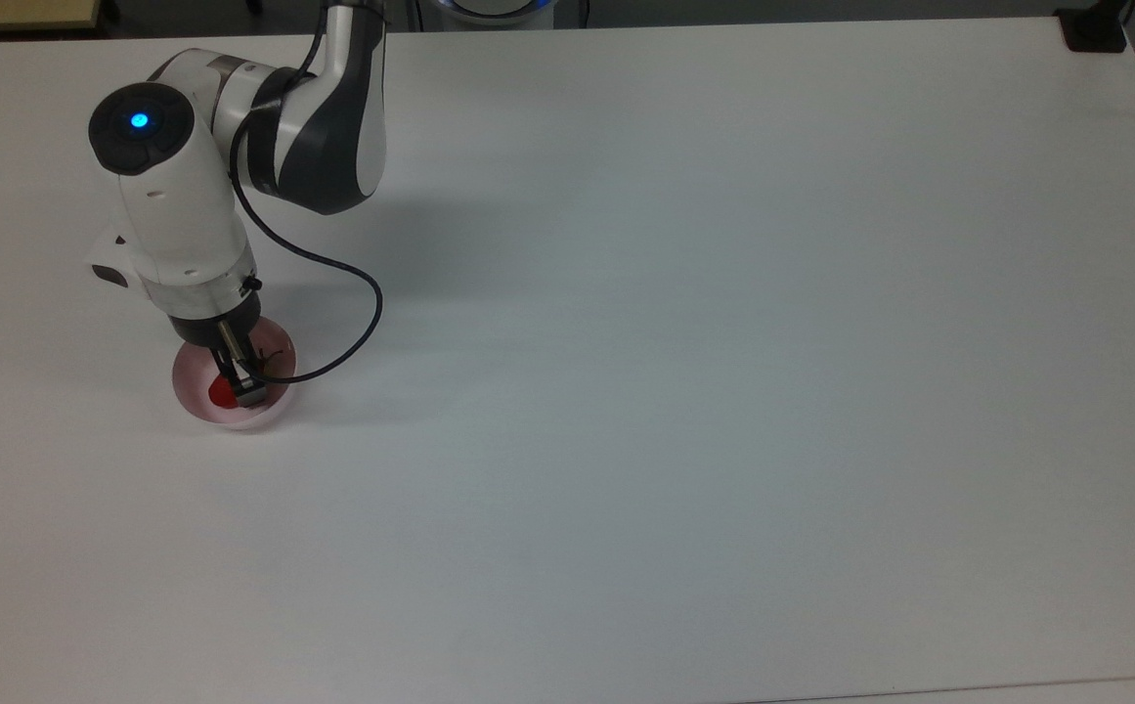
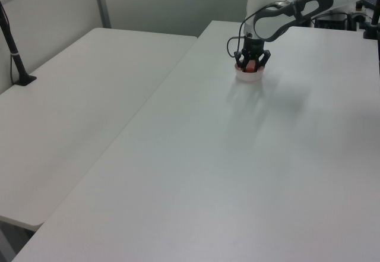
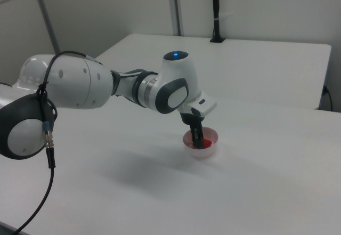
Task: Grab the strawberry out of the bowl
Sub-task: 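Lift the strawberry out of the bowl and carry it beside the bowl, then lower the strawberry onto the table and open the gripper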
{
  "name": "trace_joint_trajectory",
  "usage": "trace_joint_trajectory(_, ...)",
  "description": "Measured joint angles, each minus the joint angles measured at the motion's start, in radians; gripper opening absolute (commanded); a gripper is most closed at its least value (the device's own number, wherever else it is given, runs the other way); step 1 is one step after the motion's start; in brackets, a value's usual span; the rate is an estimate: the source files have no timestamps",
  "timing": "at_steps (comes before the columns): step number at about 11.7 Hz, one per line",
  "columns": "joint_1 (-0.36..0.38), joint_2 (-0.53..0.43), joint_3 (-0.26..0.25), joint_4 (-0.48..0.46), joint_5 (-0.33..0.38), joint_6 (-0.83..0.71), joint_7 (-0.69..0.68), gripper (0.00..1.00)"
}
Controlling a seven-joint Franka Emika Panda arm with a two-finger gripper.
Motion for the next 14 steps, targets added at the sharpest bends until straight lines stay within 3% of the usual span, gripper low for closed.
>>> trace_joint_trajectory(5,-0.023,-0.093,-0.004,0.024,0.000,-0.143,-0.131,0.32)
trace_joint_trajectory(9,-0.114,-0.112,-0.020,0.019,0.000,-0.164,-0.596,0.32)
trace_joint_trajectory(12,-0.188,-0.072,-0.020,0.009,0.000,-0.116,-0.846,0.32)
trace_joint_trajectory(14,-0.214,-0.038,-0.020,-0.009,0.000,-0.015,-0.936,0.48)
